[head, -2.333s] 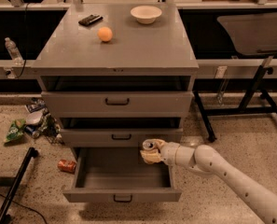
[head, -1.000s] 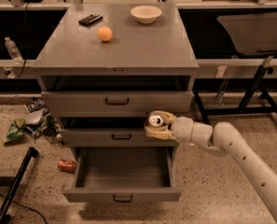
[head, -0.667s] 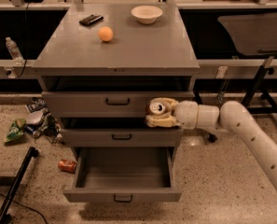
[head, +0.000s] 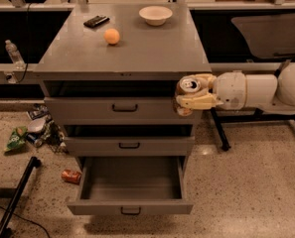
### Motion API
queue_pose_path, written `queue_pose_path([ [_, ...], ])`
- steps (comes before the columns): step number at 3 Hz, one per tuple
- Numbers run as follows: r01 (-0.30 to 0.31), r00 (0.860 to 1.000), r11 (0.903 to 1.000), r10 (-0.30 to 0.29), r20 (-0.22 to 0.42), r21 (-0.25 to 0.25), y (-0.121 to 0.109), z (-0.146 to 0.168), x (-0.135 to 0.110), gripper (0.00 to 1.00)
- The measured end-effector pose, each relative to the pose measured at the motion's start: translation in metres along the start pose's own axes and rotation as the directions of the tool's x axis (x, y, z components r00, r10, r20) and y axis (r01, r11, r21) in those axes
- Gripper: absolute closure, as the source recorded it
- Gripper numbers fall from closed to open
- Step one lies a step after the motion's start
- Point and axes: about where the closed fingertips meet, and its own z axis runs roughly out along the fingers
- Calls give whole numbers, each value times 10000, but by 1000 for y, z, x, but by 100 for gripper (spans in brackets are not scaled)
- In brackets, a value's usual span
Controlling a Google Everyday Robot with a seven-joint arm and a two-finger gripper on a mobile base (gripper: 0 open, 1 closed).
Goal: Pick orange can from bottom drawer and place on counter
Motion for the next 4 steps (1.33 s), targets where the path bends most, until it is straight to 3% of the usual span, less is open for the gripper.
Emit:
queue_pose_path([
  [1, 34, 10000, 10000, -35, -31, -42, 1, 0, -4, 100],
  [2, 458, 9989, 9984, -462, -116, -340, -14, 6, -28, 100],
  [3, 1178, 9927, 9898, -1194, -151, -805, -39, 13, -69, 100],
  [4, 1109, 9920, 9771, -1200, -400, -1814, -58, 41, -75, 100],
])
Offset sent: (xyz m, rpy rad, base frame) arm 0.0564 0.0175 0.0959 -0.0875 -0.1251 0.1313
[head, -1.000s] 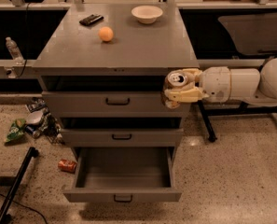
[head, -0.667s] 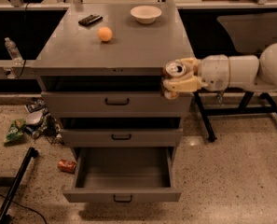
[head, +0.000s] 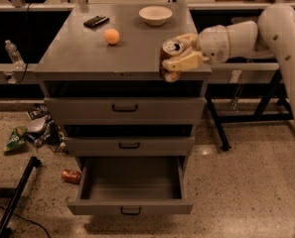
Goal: Pick orange can from bottom drawer and place on counter
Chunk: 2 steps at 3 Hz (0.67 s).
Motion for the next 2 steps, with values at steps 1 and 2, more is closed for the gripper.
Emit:
queue_pose_path([
  [1, -808, 9959, 9957, 787, -455, -463, -41, 37, 20, 100],
  [2, -1010, 9949, 9948, 1010, -4, -147, -79, 53, 16, 100],
])
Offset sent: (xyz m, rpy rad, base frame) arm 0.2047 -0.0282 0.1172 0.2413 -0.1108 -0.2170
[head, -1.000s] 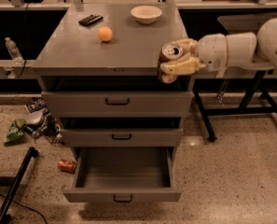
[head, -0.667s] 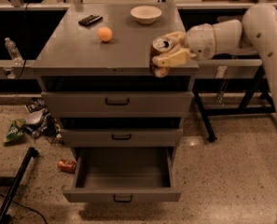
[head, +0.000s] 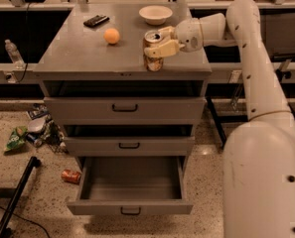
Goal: Pick orange can from bottom drawer and place on counter
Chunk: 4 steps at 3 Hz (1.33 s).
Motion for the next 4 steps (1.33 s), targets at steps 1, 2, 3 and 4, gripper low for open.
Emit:
queue_pose_path([
  [1, 372, 9917, 9920, -515, 1175, 1206, -36, -25, -33, 100],
  [2, 655, 9817, 9616, -1100, 1556, 2664, -67, -55, -56, 100],
  [3, 567, 9848, 9255, -1134, 1313, 3744, -96, -63, -59, 100],
  [4, -143, 9940, 8986, -347, 1035, 4386, -126, -49, -41, 100],
])
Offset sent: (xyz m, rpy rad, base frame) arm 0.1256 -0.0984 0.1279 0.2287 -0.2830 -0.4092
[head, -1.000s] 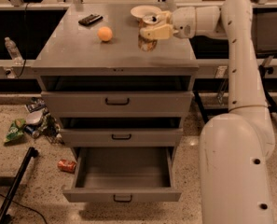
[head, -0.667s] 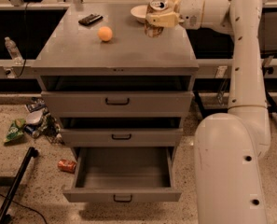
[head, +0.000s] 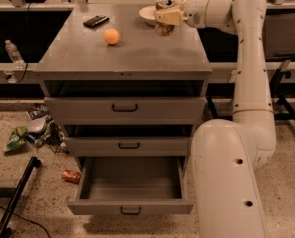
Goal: Pick orange can from bottom drawer and place on counter
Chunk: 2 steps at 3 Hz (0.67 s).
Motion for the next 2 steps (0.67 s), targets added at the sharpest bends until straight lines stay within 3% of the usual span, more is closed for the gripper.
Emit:
queue_pose_path([
  [1, -404, 9989, 9990, 408, -224, 171, -4, 14, 12, 100],
  [2, -1214, 9918, 9920, 1198, -439, -358, 10, 36, 32, 82],
])
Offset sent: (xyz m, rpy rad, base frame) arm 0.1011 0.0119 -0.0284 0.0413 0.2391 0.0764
